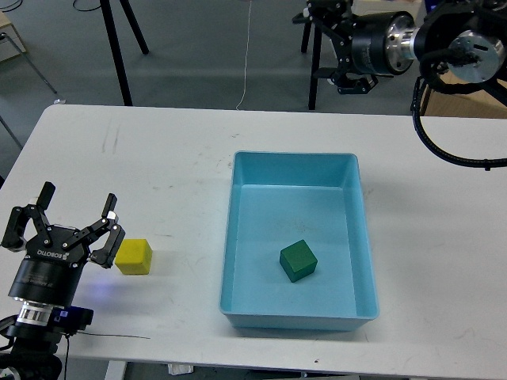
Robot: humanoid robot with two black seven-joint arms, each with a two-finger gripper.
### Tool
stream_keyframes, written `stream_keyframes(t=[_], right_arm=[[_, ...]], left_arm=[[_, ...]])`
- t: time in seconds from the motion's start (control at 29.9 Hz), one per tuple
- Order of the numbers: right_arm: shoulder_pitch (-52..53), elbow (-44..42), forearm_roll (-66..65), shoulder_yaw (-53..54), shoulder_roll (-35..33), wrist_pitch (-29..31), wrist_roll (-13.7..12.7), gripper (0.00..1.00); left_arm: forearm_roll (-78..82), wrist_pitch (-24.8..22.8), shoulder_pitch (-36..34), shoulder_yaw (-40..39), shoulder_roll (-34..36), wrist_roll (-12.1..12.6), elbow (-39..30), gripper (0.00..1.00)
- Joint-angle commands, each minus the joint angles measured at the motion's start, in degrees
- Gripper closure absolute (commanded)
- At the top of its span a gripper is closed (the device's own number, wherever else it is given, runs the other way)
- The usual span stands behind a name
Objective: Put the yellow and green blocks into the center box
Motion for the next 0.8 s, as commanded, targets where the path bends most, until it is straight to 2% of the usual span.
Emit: stream_keyframes(t=[0.0,0.2,0.37,0.43,0.63,0.77], right_arm=[[-9.95,-0.89,0.59,15.74,-0.11,1.72,2.58,0.00],[-29.71,1.83,16.12,33.59,-3.80,13.83,3.11,0.00],[-48.51,9.99,19.92,44.65,-6.88,13.83,8.46,0.00],[-56.86,14.29,20.54,49.93,-6.27,13.83,9.52,0.00],[-75.77,26.25,21.42,61.54,3.21,13.83,11.20,0.00],[-88.60,34.77,21.42,67.00,13.49,13.83,11.20,0.00]], left_arm=[[-0.02,-0.01,-0.02,-0.03,0.09,0.00,-0.01,0.00],[-0.02,-0.01,-0.02,-0.12,0.44,0.00,-0.01,0.00],[-0.10,-0.01,-0.02,-0.47,0.79,0.08,-0.01,0.00],[-0.02,-0.01,-0.10,-0.56,0.79,0.17,-0.09,0.00],[-0.02,-0.01,-1.25,-0.65,0.79,0.09,-0.18,0.00],[-0.10,-0.01,-1.33,-1.00,1.67,-0.53,-0.36,0.00]])
